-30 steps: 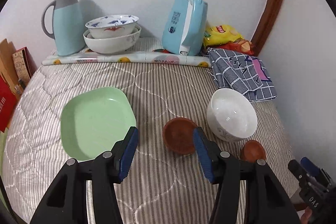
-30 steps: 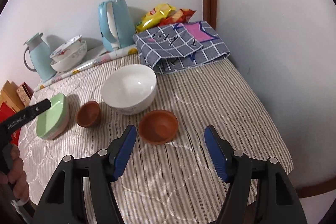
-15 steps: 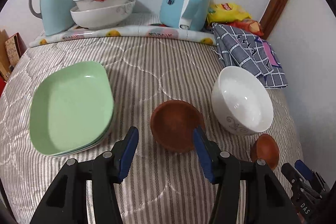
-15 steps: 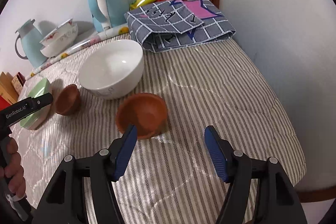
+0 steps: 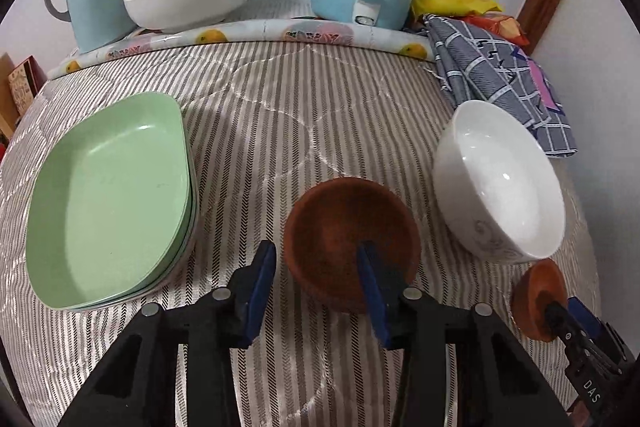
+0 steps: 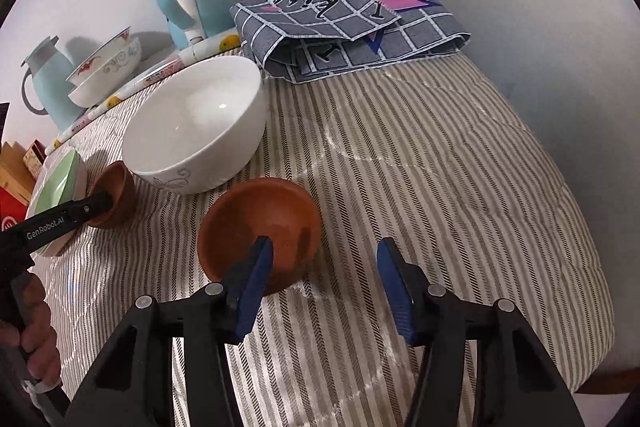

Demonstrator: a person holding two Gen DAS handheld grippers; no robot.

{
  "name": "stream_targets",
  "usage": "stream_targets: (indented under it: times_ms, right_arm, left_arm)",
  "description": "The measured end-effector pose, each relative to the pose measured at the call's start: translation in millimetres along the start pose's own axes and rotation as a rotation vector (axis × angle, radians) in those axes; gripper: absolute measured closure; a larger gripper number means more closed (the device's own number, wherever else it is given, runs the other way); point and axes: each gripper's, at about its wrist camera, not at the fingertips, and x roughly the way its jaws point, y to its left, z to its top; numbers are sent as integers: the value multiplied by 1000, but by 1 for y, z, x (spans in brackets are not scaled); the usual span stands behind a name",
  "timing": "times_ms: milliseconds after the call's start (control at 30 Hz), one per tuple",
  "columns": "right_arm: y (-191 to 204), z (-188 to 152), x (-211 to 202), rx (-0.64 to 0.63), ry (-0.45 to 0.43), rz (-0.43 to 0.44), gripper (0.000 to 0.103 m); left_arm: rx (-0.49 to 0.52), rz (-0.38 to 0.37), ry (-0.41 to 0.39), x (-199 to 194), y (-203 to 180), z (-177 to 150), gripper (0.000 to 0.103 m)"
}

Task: Organize plates and bowls
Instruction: 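Grasp large brown bowl with left tool while right tool grasps small brown bowl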

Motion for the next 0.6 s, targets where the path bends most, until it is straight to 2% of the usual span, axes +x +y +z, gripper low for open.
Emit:
stream_targets:
  times_ms: [133,600]
  right_arm:
    - [-1,2,8,18,16,16,56]
    - [-1,3,16,7,-4,19,57]
  left_arm:
    - [-18,4,9,4,3,1,67]
    - [-31,-3,13,10,6,2,70]
